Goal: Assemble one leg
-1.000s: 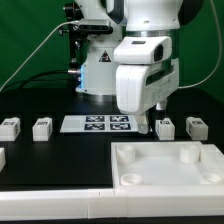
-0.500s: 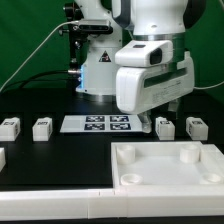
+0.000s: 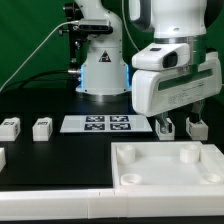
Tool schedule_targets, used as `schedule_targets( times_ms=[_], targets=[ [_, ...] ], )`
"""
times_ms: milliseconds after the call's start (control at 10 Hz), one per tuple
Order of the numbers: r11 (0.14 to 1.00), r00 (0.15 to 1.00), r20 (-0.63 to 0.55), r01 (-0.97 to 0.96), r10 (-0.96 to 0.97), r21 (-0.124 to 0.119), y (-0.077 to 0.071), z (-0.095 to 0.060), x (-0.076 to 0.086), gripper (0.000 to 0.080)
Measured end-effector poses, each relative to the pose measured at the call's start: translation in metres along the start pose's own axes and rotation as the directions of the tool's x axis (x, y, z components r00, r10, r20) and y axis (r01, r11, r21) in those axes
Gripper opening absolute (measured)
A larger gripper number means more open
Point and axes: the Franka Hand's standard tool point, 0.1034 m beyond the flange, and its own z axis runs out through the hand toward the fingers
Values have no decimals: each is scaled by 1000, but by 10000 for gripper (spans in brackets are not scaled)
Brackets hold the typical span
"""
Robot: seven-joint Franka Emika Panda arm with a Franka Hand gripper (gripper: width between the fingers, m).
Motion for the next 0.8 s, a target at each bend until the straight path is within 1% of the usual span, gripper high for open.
schedule_targets(
  times_ms=[400,500,600,800],
  targets=[
    [1000,1000,-2,-7,7,0,0,0,0,649],
    [990,989,-43,-142,142,-3,-6,0,-4,649],
    [971,971,-33,-237,237,6,-18,2,-10,649],
    [934,934,-27,-356,356,14,-37,2,-4,649]
  ],
)
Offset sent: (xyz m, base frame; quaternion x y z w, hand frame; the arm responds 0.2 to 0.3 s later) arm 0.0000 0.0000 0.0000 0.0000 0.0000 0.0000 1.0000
